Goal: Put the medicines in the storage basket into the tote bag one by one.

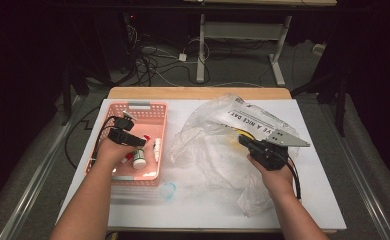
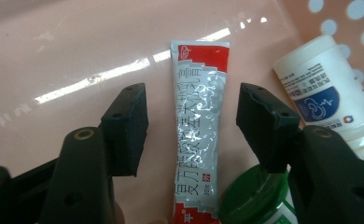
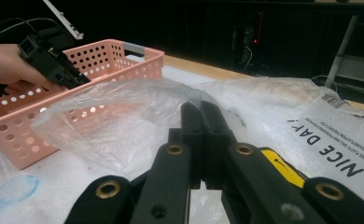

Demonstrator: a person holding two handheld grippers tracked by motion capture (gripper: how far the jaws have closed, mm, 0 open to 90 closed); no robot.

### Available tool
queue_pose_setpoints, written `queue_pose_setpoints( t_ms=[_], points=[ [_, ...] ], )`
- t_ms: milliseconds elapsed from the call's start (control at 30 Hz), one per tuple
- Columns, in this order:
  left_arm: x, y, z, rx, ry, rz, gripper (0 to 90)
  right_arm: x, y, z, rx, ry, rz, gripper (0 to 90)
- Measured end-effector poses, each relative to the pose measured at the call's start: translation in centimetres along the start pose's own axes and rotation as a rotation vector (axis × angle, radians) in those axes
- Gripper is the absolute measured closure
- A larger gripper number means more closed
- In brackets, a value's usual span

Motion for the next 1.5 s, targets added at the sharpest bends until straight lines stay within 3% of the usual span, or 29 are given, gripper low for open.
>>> queue_pose_setpoints(
  t_ms=[133,367,533,700,833,1100,1200,1500],
  points=[
    [0.1,0.0,-0.3,0.023,-0.035,-0.012,45.7,0.0,0.0,0.0,0.0,0.0,-0.001,90.0],
    [1.4,0.3,0.0,0.036,-0.066,0.023,50.5,-0.1,0.0,0.1,-0.001,0.002,-0.002,90.0],
    [0.9,0.4,0.0,0.054,-0.096,0.017,52.1,0.0,0.0,0.1,-0.001,-0.001,-0.001,90.0],
    [0.7,0.5,0.0,0.05,-0.101,0.024,66.5,-0.1,-0.1,0.3,-0.006,0.001,-0.003,90.0],
    [0.8,0.5,0.0,0.047,-0.094,0.018,68.2,-0.3,-0.1,0.3,-0.005,0.004,-0.011,90.0],
    [0.4,0.6,0.2,0.032,-0.124,-0.003,68.8,-0.3,0.0,0.4,-0.001,0.003,-0.001,90.0],
    [0.5,0.6,0.6,0.0,-0.097,0.013,68.8,-0.3,-0.1,0.6,-0.002,0.008,0.007,90.0],
    [-0.3,0.9,2.8,-0.115,-0.035,0.004,68.8,-0.6,-0.2,1.1,-0.018,0.011,0.0,90.0]
  ],
)
Point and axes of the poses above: each handheld gripper's, and its own axes: z roughly backward along the jaws, y roughly out of its underside, x roughly to its left, the point moved 2 cm from there along -z, roughly forward along the jaws, and after that the axes turned 13 degrees about z, right-handed, at the moved point
